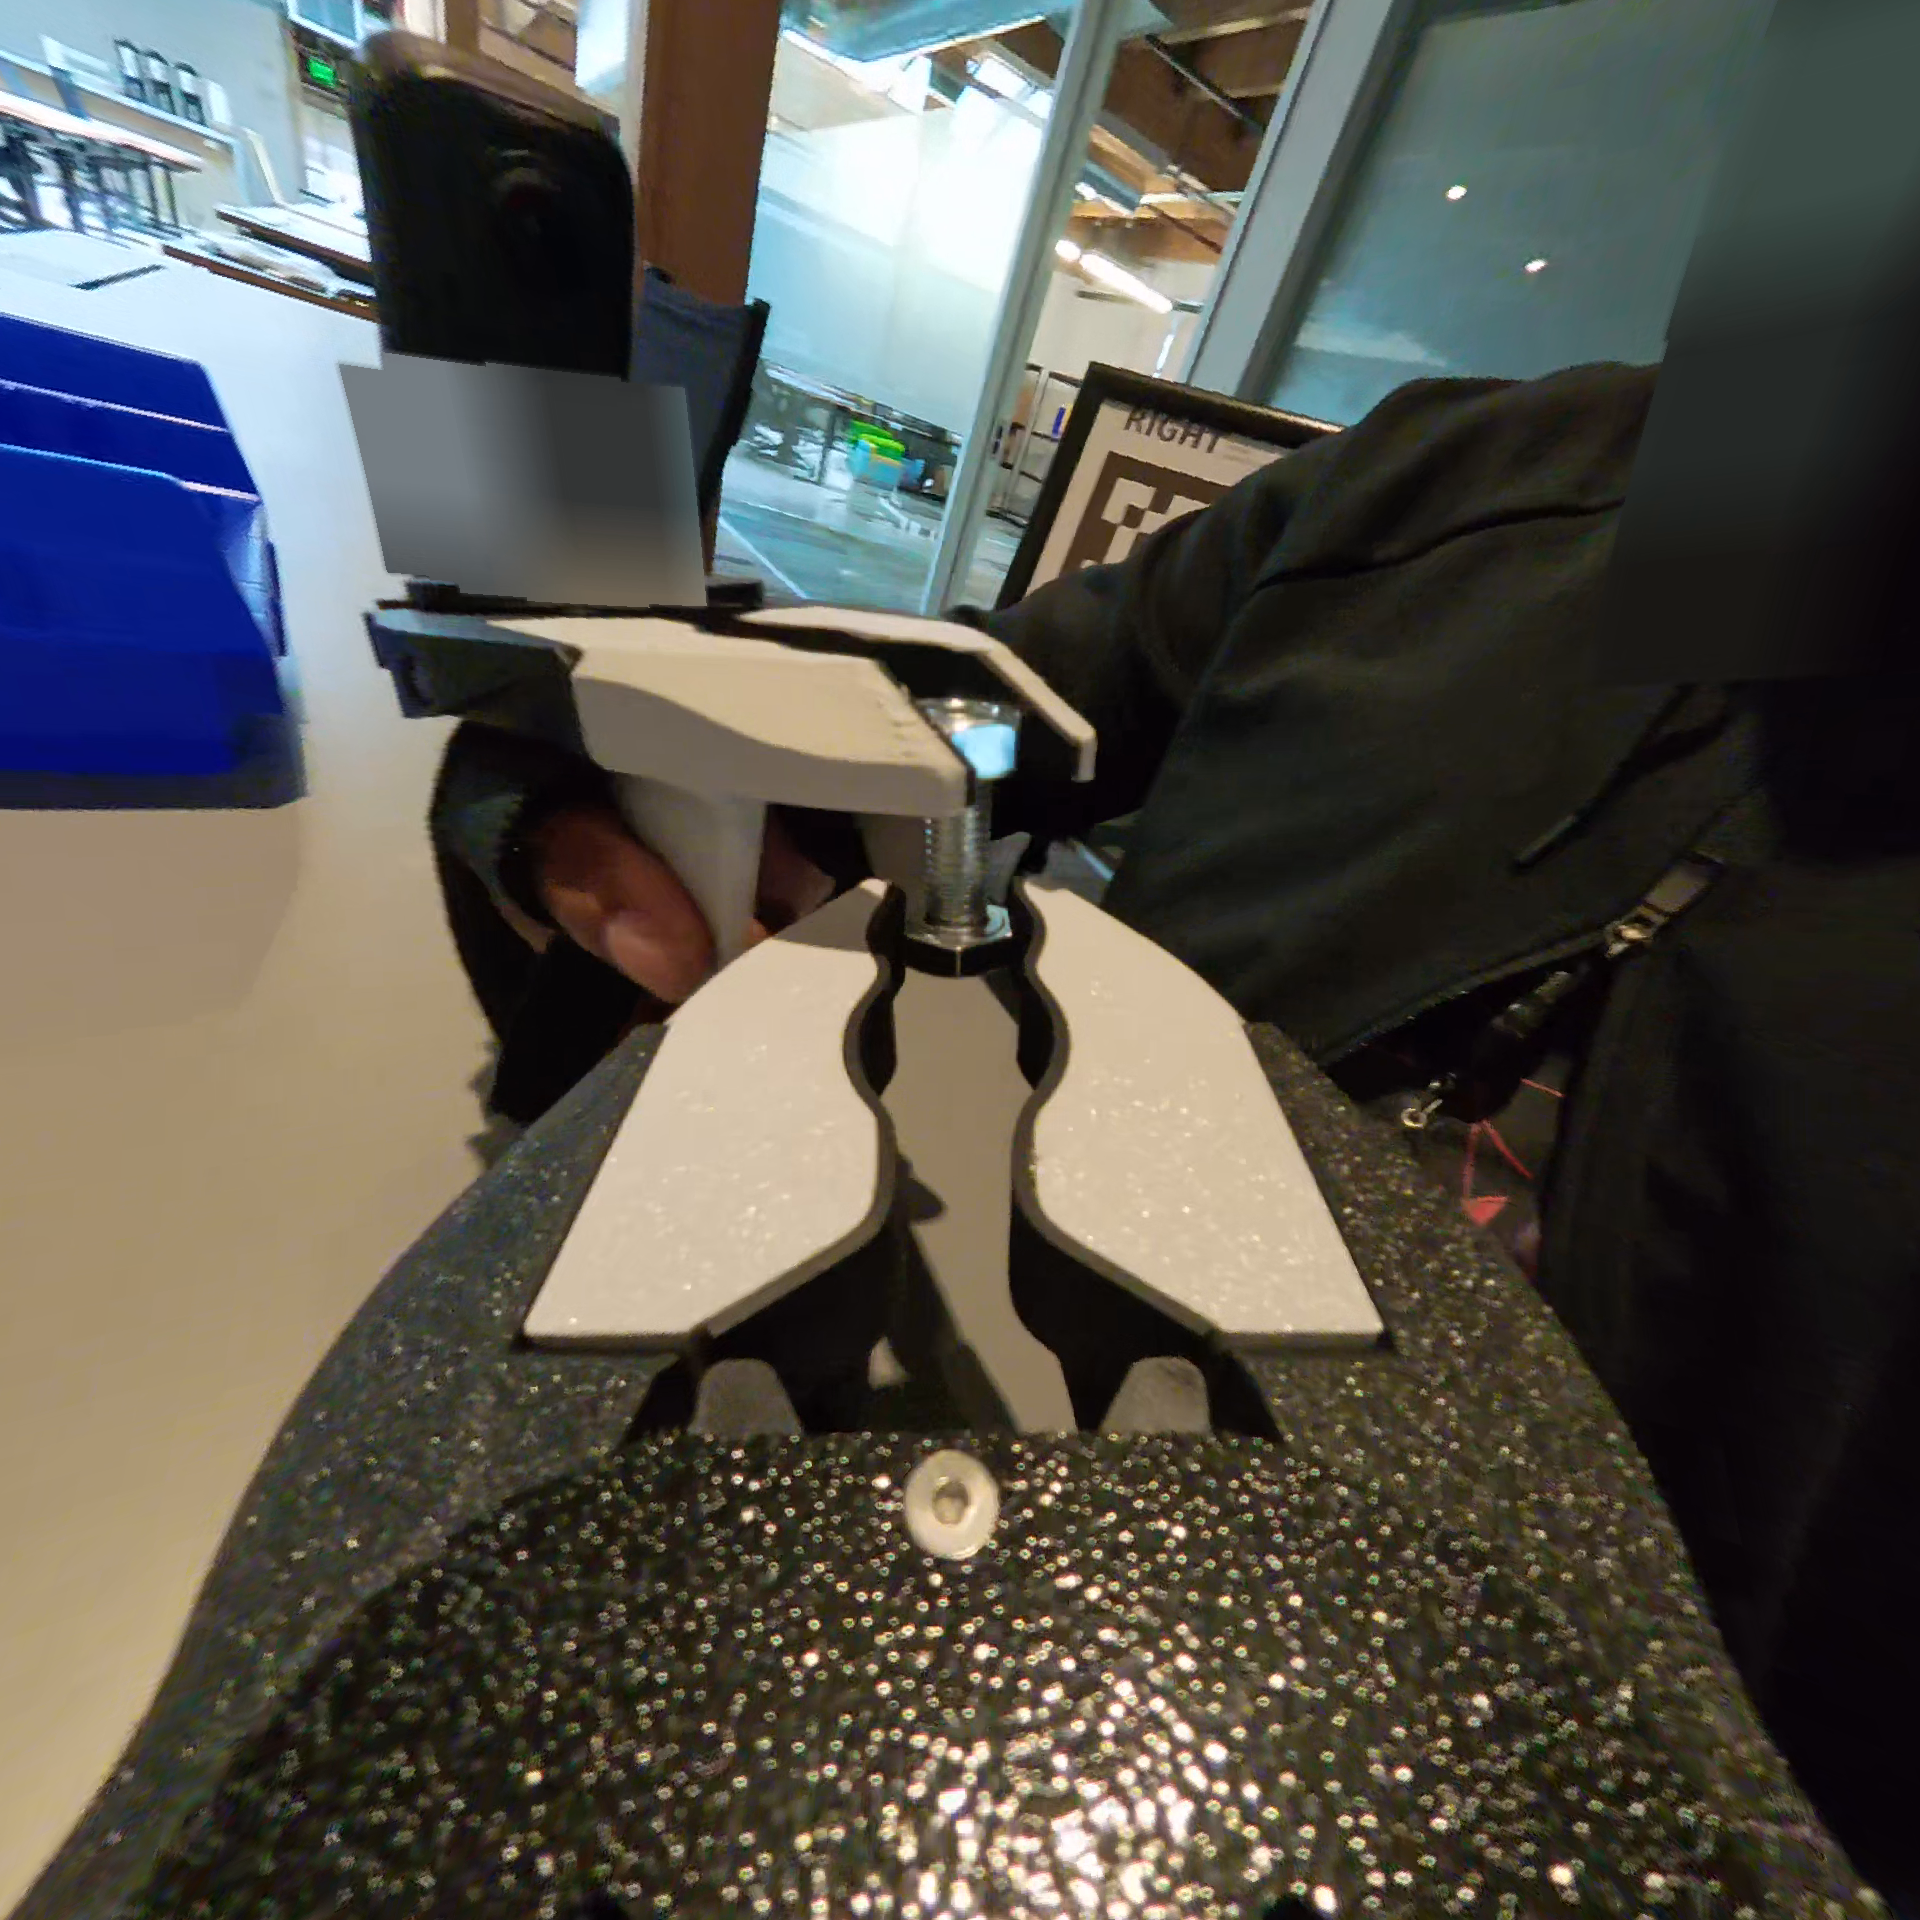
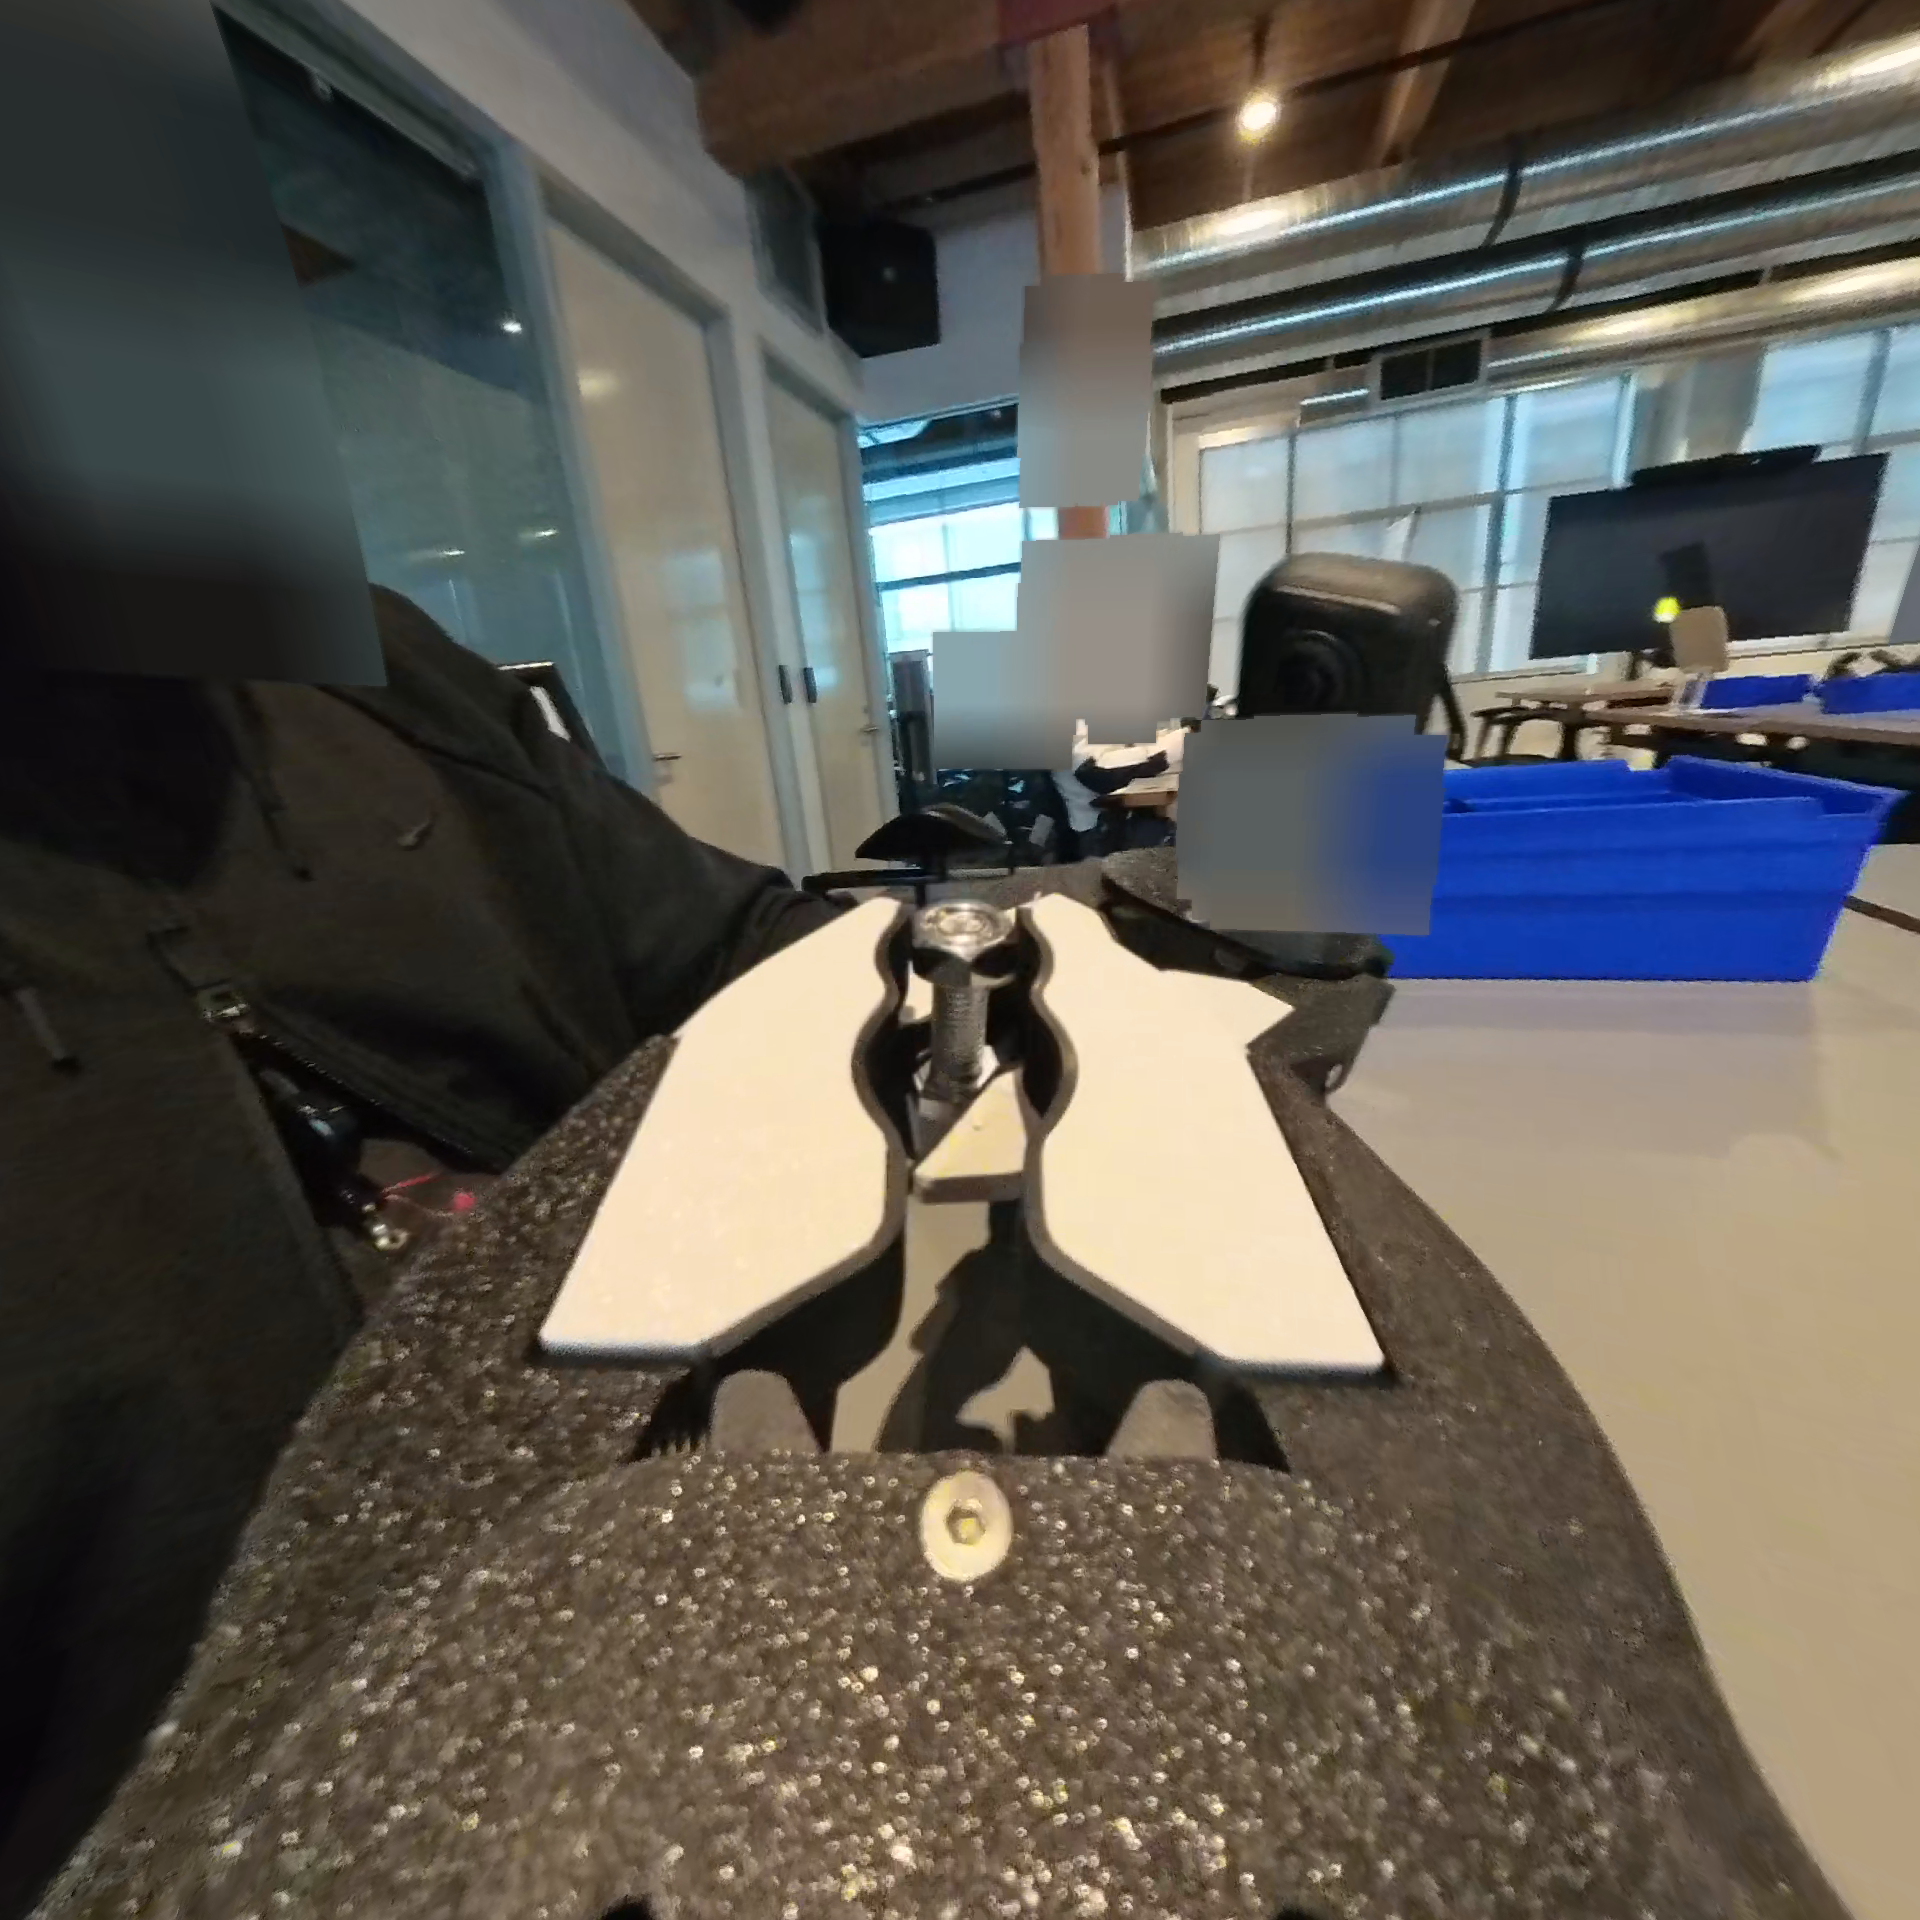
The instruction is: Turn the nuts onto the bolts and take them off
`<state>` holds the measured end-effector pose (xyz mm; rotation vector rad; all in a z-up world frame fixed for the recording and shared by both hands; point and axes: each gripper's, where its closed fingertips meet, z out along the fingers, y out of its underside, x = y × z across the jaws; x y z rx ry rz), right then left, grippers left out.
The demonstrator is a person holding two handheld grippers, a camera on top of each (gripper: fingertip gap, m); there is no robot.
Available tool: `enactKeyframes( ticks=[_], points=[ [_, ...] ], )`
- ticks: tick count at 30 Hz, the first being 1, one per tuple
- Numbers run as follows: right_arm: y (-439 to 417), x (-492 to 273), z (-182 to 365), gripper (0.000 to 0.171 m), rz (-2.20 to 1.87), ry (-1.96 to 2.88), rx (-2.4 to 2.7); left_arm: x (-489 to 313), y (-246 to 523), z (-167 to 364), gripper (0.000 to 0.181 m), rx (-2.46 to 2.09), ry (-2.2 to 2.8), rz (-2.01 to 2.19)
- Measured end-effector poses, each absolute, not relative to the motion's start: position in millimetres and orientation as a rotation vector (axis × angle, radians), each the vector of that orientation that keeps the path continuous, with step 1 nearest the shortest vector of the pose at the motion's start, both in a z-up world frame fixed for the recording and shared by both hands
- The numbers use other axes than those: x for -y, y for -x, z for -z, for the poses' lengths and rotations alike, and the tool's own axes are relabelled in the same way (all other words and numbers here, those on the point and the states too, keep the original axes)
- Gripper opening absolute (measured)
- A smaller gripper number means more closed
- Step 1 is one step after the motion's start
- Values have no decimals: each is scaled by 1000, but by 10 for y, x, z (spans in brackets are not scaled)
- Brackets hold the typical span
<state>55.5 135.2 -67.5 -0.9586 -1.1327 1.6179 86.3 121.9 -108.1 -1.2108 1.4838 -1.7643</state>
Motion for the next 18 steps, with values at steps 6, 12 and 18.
enactKeyframes(
  ticks=[6, 12, 18],
  points=[
    [-522, -1751, 724, 18, -1422, 1146, 917, -1705, -923, 1163, 18, -1311, 1348, 1294],
    [-557, -1980, 787, 36, -1276, 1240, 795, -2031, -863, 1206, 18, -1191, 1417, 945],
    [-621, -1725, 685, 35, -1538, 1096, 970, -1733, -815, 1052, 18, -1251, 1333, 1418]
  ],
)
